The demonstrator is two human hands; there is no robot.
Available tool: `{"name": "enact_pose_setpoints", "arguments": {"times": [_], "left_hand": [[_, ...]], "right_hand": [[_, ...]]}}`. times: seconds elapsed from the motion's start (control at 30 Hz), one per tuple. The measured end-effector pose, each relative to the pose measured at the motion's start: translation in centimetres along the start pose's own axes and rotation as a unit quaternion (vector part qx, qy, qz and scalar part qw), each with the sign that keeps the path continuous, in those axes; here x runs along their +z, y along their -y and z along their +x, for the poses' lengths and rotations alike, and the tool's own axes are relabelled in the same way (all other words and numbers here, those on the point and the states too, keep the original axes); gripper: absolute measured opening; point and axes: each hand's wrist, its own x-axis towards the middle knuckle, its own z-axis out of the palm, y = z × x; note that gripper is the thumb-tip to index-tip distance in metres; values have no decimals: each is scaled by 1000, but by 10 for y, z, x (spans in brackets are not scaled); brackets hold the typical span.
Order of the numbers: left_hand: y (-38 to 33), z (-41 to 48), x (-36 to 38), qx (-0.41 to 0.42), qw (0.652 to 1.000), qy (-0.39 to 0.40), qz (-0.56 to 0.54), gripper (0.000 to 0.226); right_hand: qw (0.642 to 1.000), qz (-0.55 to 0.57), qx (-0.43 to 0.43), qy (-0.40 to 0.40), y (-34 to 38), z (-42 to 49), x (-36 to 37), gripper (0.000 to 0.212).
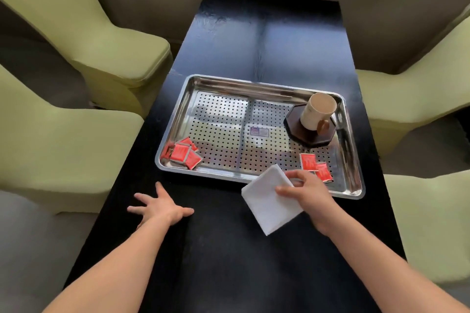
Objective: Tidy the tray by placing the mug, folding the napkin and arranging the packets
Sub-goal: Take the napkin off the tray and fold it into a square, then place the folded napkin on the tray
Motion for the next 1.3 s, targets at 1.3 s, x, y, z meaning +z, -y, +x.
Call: {"name": "enact_pose_setpoints", "arguments": {"times": [1.3], "left_hand": [[-19,18,0,-66,997,30,-28,140]], "right_hand": [[990,-73,-94,-70,78,202,107,40]]}}
